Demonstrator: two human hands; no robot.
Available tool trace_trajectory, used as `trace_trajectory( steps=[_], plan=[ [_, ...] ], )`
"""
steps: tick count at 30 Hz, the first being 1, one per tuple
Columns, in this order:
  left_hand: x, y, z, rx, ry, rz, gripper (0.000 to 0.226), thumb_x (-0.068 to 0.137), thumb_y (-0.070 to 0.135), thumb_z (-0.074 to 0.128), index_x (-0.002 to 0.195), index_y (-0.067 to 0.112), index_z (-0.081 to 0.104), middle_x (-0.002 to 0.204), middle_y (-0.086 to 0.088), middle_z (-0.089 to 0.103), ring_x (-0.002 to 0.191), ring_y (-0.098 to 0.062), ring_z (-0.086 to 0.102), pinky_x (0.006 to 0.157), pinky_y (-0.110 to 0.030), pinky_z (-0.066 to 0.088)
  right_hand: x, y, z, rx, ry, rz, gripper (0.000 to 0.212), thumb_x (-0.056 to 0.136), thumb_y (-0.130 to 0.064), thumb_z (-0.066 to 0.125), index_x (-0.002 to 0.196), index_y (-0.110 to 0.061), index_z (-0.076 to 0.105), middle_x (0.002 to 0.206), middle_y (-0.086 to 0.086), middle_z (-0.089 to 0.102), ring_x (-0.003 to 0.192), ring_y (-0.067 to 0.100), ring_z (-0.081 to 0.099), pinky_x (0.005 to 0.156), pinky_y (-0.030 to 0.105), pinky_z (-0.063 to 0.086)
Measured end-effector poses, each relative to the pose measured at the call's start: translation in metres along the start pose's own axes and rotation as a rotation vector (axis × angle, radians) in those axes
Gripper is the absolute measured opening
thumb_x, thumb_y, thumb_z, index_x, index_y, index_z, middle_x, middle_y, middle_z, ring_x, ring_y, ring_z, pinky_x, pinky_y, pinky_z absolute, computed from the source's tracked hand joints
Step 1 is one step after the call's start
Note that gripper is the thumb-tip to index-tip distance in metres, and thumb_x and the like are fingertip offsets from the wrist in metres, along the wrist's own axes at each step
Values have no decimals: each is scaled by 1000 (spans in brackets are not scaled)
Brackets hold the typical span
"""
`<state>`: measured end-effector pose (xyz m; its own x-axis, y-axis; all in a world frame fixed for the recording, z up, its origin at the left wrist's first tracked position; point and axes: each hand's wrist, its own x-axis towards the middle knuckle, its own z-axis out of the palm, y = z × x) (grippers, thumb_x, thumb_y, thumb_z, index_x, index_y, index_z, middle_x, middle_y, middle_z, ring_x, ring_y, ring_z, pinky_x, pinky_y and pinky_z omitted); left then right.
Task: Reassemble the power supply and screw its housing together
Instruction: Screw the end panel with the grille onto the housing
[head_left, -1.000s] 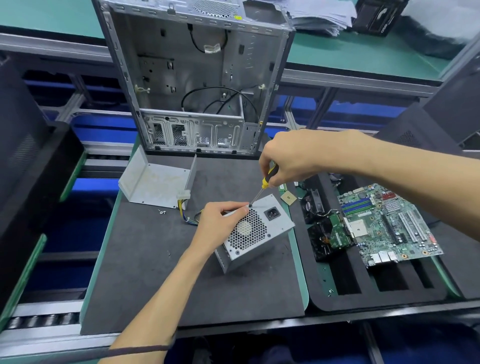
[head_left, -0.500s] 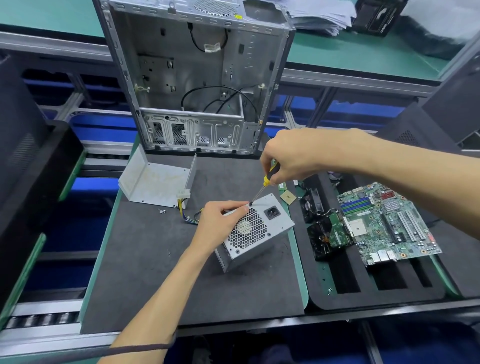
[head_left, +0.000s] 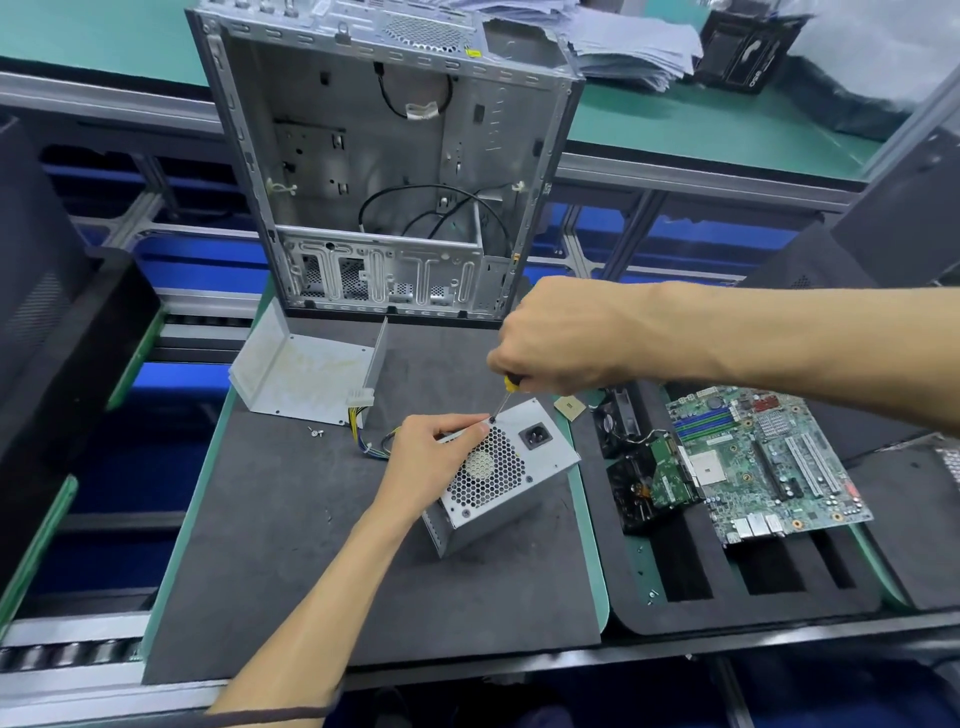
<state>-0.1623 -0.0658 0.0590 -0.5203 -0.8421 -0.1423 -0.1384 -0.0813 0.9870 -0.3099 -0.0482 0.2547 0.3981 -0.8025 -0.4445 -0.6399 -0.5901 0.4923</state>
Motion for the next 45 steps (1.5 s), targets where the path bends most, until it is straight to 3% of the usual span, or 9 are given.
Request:
trace_trajectory(
  steps=[5,12,17,22,27,35,40,43,45],
  plan=[
    [1,2,-1,69,24,2,16,92,24,72,105,21,81,84,24,75,83,11,69,68,-4,46,9,1,-3,216,-128,123,27,96,-32,53,88,-9,64,70,5,53,67,32,48,62,32,40],
    [1,1,-2,99,34,17,17,92,26,73,106,23,81,93,13,79,91,3,72,82,-19,55,17,22,20,1098,-533,520,30,98,-23,56,73,-9,66,43,-7,33,33,13,26,38,15,20],
    [1,-3,-1,110,38,45,15,91,27,73,103,25,81,90,20,77,88,8,70,73,-6,49,15,24,15,893,-524,398,39,98,-26,56,63,-15,43,47,-3,34,44,20,32,42,19,29],
    [0,-4,1,132,53,69,15,90,28,74,103,26,81,90,19,77,86,9,70,70,-4,46,10,11,-5,280,-282,122,30,97,-31,52,103,-6,66,95,15,68,74,31,52,56,31,38],
    [-1,-5,1,162,59,95,12,90,28,74,100,28,81,82,32,72,84,12,68,69,-4,44,4,4,-11,-173,-51,-178,29,99,-25,41,99,-10,65,91,8,70,70,33,49,61,35,38],
    [0,-4,-1,194,60,94,14,91,30,74,102,28,81,88,24,76,87,14,66,72,-2,45,15,11,-4,374,-271,140,39,99,-36,53,82,-4,69,73,12,62,74,35,59,64,34,50],
    [-1,-3,0,199,64,87,14,90,32,74,101,31,81,85,26,75,85,11,67,70,-3,44,21,19,5,850,-499,371,35,99,-23,54,66,-13,58,39,-7,36,35,17,32,40,17,31],
    [-1,-2,1,201,71,89,13,90,32,74,101,30,81,84,26,74,85,10,67,70,-4,45,23,22,3,814,-553,336,43,98,-24,56,60,-16,38,49,-3,33,45,22,29,40,18,27],
    [-2,-1,1,207,71,92,14,90,32,74,101,30,81,84,23,75,85,8,67,72,-6,46,21,20,-3,654,-542,263,35,97,-28,56,67,-11,47,61,3,47,55,30,47,48,24,36]
  ],
)
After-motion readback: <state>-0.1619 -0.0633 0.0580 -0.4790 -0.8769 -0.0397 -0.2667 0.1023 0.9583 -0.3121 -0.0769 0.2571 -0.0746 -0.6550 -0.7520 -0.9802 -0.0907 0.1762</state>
